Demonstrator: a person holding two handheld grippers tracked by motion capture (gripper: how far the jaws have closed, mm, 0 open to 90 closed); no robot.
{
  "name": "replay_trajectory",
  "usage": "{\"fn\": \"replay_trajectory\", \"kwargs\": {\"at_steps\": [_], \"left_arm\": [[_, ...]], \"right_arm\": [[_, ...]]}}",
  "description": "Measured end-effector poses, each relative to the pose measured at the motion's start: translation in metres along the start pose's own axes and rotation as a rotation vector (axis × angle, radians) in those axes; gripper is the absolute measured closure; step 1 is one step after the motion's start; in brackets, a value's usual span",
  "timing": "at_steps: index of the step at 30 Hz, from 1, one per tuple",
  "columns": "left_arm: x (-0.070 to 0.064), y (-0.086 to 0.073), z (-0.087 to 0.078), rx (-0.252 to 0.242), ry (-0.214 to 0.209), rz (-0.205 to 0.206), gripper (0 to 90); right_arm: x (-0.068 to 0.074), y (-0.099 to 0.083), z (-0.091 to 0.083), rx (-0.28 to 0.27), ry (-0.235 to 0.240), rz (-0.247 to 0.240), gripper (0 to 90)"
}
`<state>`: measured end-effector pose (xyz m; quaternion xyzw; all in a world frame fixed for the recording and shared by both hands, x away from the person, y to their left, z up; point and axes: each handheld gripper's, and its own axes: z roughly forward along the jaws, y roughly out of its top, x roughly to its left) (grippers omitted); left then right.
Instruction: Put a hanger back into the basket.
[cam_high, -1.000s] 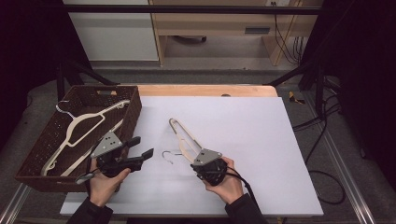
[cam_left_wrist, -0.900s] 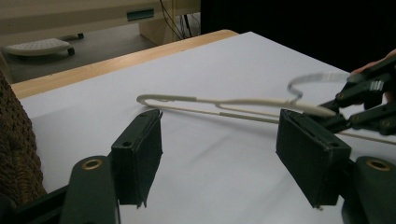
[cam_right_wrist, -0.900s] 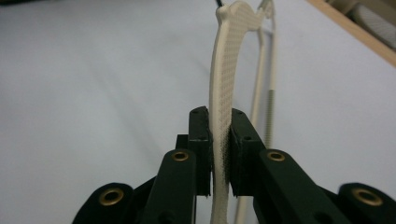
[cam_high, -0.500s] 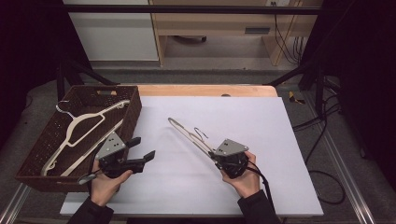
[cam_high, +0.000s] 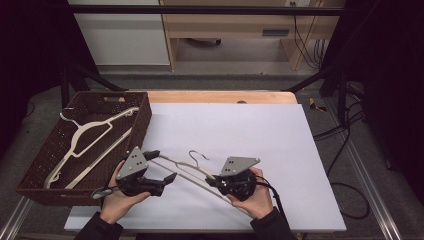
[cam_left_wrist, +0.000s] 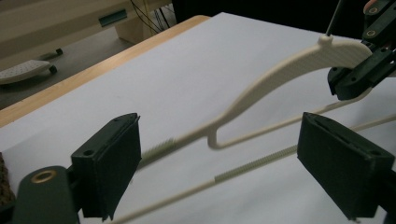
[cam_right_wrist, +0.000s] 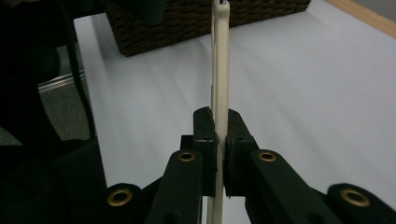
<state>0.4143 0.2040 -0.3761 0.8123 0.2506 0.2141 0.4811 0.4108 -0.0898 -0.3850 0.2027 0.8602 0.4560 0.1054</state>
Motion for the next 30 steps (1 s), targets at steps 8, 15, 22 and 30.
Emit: {"fn": "replay_trajectory", "kwargs": {"at_steps": [8,15,22,30], "left_arm": [[-0.008,-0.003,0.013,0.085,-0.081,0.044,36.8],[-0.015,-0.002,0.018,0.109,-0.105,0.079,58.3],[-0.020,0.000,0.017,0.123,-0.077,0.115,63.8],[-0.028,0.004,0.017,0.154,-0.066,0.138,68.5]], "right_arm": [[0.010,0.002,0.012,0.022,0.083,-0.021,86.6],[0.011,0.002,0.014,0.026,0.127,-0.017,86.3],[0.008,0.002,0.012,0.030,0.133,-0.022,86.0],[0.005,0.002,0.004,0.030,0.059,-0.042,69.2]]}}
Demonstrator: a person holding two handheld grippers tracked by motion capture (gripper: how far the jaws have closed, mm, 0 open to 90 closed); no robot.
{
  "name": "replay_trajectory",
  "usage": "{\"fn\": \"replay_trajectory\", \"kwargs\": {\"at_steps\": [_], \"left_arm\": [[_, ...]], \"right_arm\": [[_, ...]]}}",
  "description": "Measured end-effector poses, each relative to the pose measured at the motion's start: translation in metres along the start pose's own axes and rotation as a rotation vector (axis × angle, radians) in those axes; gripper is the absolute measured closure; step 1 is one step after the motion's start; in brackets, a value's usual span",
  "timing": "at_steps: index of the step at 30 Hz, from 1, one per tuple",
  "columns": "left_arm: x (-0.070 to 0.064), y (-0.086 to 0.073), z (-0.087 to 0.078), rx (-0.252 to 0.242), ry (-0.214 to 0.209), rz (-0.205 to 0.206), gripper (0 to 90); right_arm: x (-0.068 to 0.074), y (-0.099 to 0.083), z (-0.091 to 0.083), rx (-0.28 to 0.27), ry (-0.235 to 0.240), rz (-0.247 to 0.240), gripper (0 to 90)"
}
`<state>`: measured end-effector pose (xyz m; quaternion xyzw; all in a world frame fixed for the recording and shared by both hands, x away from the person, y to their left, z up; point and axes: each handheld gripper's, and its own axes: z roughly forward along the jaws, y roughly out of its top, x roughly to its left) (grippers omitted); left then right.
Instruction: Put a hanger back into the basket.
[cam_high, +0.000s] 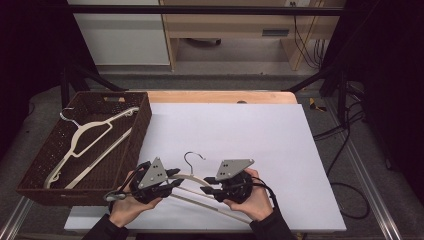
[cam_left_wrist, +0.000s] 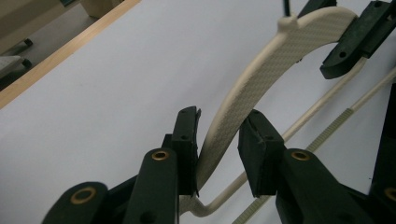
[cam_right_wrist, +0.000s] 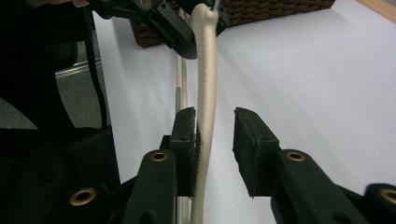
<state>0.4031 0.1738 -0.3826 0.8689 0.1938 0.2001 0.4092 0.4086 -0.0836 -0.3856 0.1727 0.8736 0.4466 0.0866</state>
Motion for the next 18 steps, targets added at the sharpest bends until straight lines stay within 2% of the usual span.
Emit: {"fn": "replay_trajectory", "kwargs": {"at_steps": [2,8,13,15,18], "left_arm": [[-0.001,0.001,0.001,0.008,-0.004,0.004,69.7],[-0.004,0.008,0.003,0.016,-0.025,0.015,72.6],[-0.007,0.013,0.009,0.021,-0.076,0.008,74.7],[-0.008,0.014,0.011,0.025,-0.098,0.006,75.4],[-0.009,0.014,0.012,0.030,-0.128,-0.002,76.4]], "right_arm": [[-0.001,0.000,-0.002,0.010,-0.016,-0.004,64.4],[-0.003,0.000,-0.010,0.021,-0.043,-0.020,60.1],[-0.007,-0.001,-0.023,0.029,-0.075,-0.036,50.9],[-0.010,-0.002,-0.031,0.008,-0.074,-0.027,46.8],[-0.016,-0.003,-0.046,-0.073,-0.075,0.003,40.5]]}}
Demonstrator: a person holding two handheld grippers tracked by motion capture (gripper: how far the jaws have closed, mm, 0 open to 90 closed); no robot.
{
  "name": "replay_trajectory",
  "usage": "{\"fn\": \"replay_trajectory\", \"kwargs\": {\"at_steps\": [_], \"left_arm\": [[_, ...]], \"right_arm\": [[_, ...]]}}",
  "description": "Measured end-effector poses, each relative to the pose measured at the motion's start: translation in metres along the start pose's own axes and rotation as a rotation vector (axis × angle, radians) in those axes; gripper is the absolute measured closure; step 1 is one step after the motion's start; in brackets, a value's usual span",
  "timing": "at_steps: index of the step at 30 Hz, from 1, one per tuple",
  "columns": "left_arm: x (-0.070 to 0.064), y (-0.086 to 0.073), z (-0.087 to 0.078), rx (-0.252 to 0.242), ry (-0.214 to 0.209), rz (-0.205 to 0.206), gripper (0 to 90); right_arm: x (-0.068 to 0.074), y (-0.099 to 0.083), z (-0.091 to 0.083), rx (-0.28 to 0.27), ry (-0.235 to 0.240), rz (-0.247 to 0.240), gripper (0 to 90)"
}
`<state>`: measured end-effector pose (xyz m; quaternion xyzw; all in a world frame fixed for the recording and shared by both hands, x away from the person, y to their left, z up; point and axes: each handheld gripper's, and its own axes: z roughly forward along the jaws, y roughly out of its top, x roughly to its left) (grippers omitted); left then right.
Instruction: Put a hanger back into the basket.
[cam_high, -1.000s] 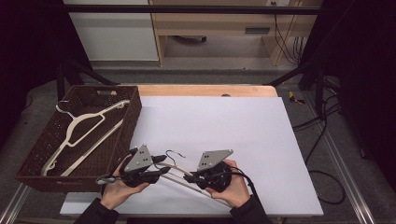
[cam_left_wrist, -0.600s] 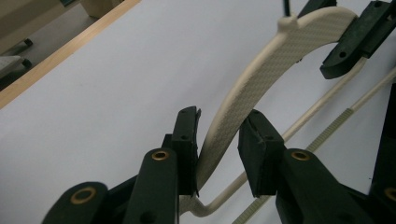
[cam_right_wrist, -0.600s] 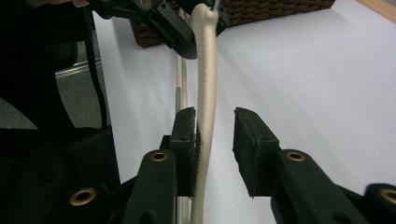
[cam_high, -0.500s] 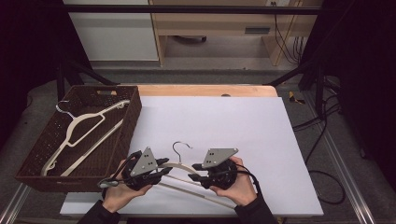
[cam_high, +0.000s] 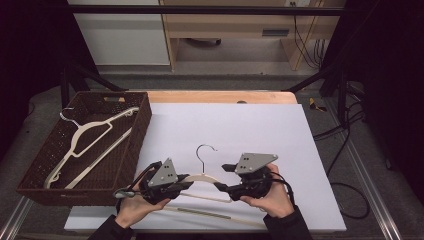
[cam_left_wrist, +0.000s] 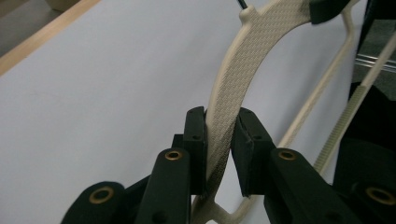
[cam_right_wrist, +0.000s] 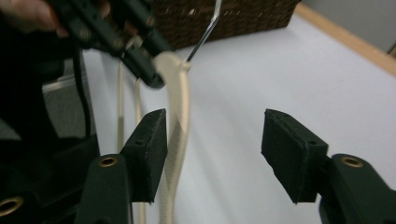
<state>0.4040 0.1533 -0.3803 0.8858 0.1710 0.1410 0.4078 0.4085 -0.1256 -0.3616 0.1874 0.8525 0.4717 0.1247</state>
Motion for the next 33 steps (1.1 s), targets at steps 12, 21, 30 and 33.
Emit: {"fn": "replay_trajectory", "kwargs": {"at_steps": [12,21,30,33], "left_arm": [[0.009,-0.009,0.000,-0.010,-0.059,-0.128,86.7],[0.014,-0.007,-0.017,-0.056,0.012,-0.168,86.8],[0.030,-0.004,-0.064,-0.163,0.077,-0.217,86.9],[0.035,0.000,-0.083,-0.193,0.110,-0.216,86.8]], "right_arm": [[-0.021,-0.004,-0.041,-0.216,-0.155,0.154,31.9],[-0.037,-0.025,-0.046,-0.166,-0.293,0.238,17.2],[-0.052,-0.045,-0.048,-0.181,-0.389,0.293,9.6],[-0.055,-0.049,-0.051,-0.193,-0.394,0.305,9.6]]}}
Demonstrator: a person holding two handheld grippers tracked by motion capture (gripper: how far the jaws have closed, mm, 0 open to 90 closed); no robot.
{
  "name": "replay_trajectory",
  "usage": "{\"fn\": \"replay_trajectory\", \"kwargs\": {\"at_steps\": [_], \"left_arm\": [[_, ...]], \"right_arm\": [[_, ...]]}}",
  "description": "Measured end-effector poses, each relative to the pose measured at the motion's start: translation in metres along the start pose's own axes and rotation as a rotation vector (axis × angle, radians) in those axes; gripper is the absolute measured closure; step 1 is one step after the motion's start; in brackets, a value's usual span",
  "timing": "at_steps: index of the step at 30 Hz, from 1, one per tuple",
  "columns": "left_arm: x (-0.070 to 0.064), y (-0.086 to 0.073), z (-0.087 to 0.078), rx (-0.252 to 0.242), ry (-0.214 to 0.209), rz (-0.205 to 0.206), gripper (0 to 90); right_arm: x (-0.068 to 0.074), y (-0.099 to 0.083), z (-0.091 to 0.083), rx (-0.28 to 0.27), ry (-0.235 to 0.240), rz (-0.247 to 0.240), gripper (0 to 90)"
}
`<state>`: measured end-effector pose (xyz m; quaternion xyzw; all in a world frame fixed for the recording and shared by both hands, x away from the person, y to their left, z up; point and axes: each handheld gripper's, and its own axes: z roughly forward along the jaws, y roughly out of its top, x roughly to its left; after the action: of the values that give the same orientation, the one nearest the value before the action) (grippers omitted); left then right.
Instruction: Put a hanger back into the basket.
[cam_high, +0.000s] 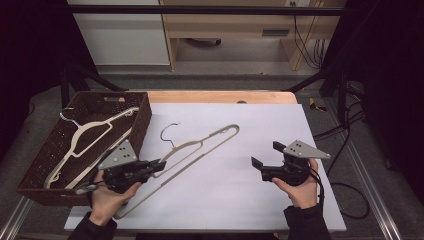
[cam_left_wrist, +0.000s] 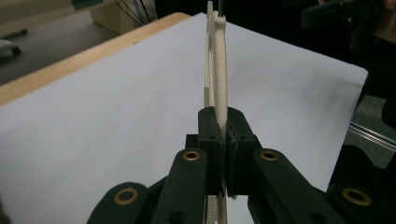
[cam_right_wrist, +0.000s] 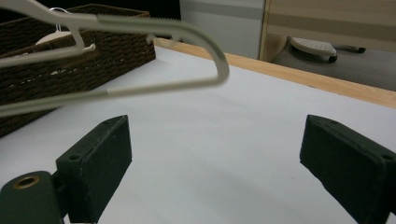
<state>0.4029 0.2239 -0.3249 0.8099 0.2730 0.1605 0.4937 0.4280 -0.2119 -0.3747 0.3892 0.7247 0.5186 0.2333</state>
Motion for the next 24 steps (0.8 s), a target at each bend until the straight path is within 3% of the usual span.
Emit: {"fn": "replay_trajectory", "kwargs": {"at_steps": [6,13,24], "left_arm": [[0.013,0.017,-0.028,-0.050,0.041,0.005,86.8],[0.050,0.028,-0.055,-0.086,0.072,-0.005,86.8],[0.108,0.028,-0.078,-0.055,0.108,-0.019,86.8]], "right_arm": [[-0.008,-0.007,-0.004,-0.010,0.008,0.016,9.5],[-0.015,-0.015,-0.013,-0.001,-0.004,0.027,9.6],[-0.017,-0.018,-0.018,0.002,-0.021,0.017,9.1]]}}
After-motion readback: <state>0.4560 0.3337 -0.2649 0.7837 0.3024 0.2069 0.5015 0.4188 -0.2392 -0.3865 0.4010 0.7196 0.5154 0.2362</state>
